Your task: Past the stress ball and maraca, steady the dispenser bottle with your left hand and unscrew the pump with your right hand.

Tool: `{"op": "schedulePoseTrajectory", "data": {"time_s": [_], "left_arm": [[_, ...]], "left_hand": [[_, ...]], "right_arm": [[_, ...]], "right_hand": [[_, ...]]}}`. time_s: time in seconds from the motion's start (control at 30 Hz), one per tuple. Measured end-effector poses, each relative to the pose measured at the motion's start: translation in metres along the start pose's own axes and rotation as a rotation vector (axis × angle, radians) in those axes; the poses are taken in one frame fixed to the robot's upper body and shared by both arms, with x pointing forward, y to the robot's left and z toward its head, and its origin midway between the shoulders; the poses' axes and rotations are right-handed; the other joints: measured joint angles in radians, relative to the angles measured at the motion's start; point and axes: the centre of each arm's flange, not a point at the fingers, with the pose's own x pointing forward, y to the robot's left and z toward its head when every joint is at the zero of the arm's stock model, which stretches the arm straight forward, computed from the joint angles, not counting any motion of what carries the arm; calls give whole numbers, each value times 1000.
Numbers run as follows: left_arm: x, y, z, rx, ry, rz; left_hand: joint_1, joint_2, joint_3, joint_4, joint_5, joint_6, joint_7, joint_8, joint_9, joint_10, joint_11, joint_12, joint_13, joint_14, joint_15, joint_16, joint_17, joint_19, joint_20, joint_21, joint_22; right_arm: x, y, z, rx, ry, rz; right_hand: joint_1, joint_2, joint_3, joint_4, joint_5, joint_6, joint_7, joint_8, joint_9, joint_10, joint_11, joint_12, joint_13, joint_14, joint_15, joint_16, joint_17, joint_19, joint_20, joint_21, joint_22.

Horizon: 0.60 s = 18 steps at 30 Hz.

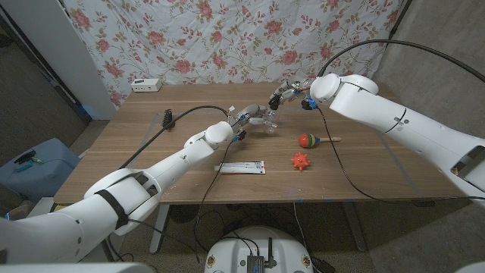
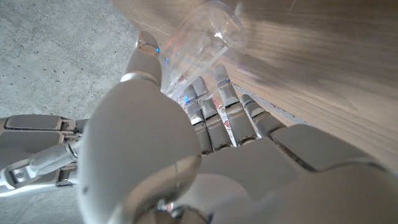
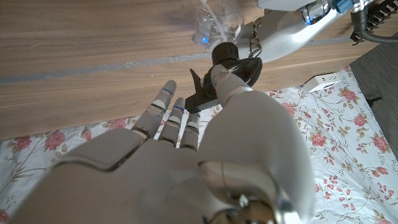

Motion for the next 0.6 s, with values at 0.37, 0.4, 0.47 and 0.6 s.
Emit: {"op": "schedulePoseTrajectory", "data": {"time_s": [0.37, 0.4, 0.47, 0.6], "left_arm": [[-1, -1, 0, -2, 2, 3], [-1, -1, 0, -2, 2, 4], [-1, -2, 0, -2, 1, 5], [-2, -2, 0, -3, 1, 8]], "left_hand": [[0, 0, 0, 0, 0, 0, 0, 0, 0, 0, 0, -1, 0, 0, 0, -3, 1, 0, 0, 0, 0], [0, 0, 0, 0, 0, 0, 0, 0, 1, 0, 0, -1, 0, 0, 0, -4, 1, 0, 0, 0, 0], [0, 0, 0, 0, 0, 0, 0, 0, 1, 0, 0, -1, 0, 0, 0, -4, 1, 0, 0, 0, 0], [0, 0, 0, 0, 0, 0, 0, 0, 1, -1, -1, -3, 0, 0, 0, -7, 1, 0, 0, 0, 0]], "right_arm": [[-2, -2, -2, 13, -12, -10], [-3, -2, -2, 14, -12, -10], [-3, -2, -2, 15, -16, -14], [-4, -2, -2, 17, -22, -23]], "right_hand": [[21, -2, 2, -2, 5, 30, 2, 8, 0, 0, -11, 0, 0, 0, 0, 0, 0, -12, 12, 0, 0], [24, -1, 2, -2, 5, 38, 1, 7, 0, 2, -13, 0, 0, 0, 0, 0, 0, -13, 13, 0, 0], [30, 2, 2, -2, 5, 58, 3, 15, 0, 4, -14, 0, 0, 0, 0, 0, 0, -13, 13, 0, 0], [36, 0, 2, -2, 5, 87, 4, 23, -2, 7, -18, 0, 0, -8, -3, 0, 0, -19, 8, 0, 0]]}}
